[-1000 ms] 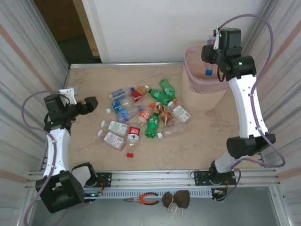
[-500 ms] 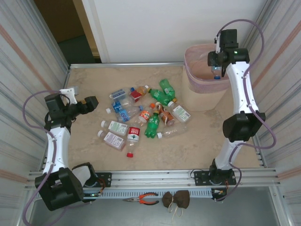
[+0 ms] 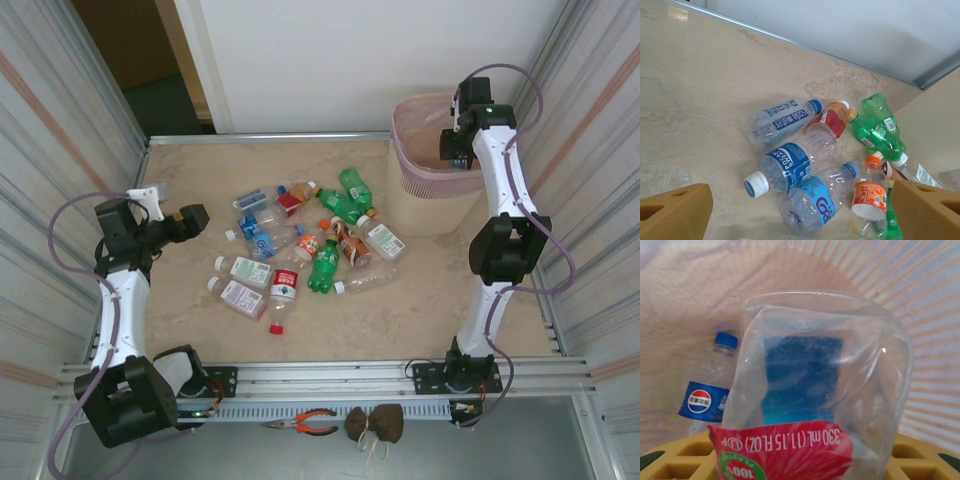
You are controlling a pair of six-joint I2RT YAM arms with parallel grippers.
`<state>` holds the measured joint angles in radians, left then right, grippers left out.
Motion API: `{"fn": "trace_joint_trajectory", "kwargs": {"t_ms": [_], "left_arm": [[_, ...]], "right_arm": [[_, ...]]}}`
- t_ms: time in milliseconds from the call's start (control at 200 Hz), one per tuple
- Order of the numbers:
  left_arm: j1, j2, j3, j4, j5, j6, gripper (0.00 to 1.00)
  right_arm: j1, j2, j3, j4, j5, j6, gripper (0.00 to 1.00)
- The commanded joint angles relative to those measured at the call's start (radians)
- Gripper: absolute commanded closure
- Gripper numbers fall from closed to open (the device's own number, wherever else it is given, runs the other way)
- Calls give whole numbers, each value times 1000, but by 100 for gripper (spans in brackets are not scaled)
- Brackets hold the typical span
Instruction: Put the plastic bottles in the bin
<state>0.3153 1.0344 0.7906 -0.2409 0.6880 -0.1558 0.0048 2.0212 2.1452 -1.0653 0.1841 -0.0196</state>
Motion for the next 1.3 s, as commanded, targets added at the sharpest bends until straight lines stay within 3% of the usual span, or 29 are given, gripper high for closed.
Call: {"fn": "trace_joint_trajectory", "kwargs": {"t_ms": [0, 536, 806, 1297], "left_arm": [[11, -4, 7, 2, 22, 0, 8], [11, -22, 1, -9, 18, 5, 8], [10, -28, 2, -2, 24, 6, 8], [8, -33, -1, -8, 11, -4, 8]], "right_arm": [[-6, 34, 15, -38, -9, 2, 48], [-9, 134, -2, -67, -58, 33, 41], [-7, 66, 22, -81, -78, 44, 29], [25, -117, 73, -92, -123, 75, 27]]}}
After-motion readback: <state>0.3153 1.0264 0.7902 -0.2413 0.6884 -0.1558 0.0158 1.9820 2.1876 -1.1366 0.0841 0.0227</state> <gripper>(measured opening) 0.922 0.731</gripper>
